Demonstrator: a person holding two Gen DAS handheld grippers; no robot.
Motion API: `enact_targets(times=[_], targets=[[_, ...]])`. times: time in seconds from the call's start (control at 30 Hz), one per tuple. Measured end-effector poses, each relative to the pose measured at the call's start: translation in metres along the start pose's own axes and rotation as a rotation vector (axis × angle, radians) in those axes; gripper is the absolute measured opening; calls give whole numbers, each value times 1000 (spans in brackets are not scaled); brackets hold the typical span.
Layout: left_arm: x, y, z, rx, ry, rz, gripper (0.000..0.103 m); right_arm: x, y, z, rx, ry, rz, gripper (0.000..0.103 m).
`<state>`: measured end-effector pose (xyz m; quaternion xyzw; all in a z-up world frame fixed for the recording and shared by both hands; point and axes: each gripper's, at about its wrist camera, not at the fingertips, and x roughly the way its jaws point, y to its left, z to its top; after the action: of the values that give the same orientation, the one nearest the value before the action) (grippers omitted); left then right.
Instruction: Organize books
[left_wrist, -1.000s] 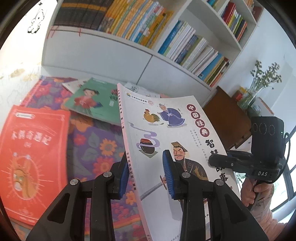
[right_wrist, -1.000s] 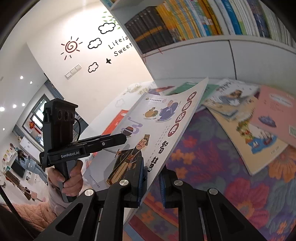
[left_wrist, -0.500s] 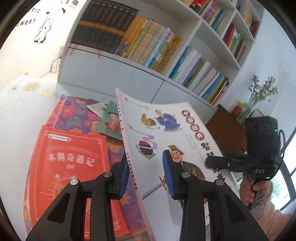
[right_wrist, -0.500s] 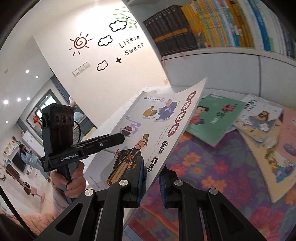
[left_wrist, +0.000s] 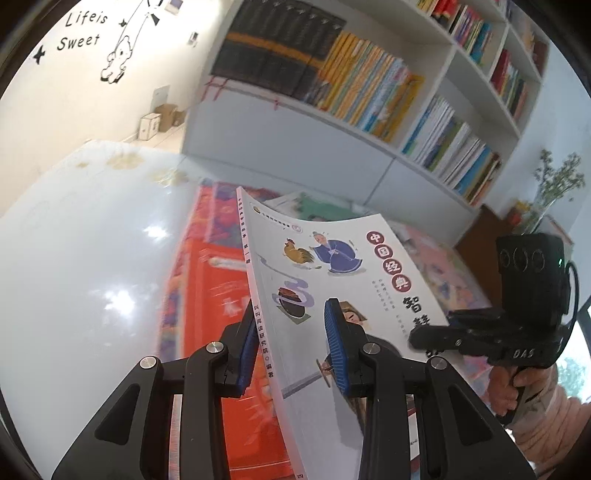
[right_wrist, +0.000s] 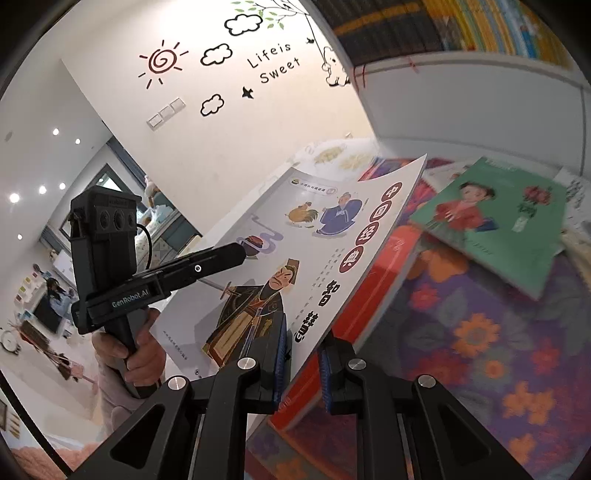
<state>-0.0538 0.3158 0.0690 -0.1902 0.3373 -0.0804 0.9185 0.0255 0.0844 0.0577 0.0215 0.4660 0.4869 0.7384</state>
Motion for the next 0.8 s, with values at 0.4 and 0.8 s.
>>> enact_targets(times=[0.4,0.8], targets=[[33,43,-10,-97,120,27,33,50,1,-9,-10,40,-62,15],[39,45,-8,-74,121,154,39,52,-1,-15,25,11,-81,17]])
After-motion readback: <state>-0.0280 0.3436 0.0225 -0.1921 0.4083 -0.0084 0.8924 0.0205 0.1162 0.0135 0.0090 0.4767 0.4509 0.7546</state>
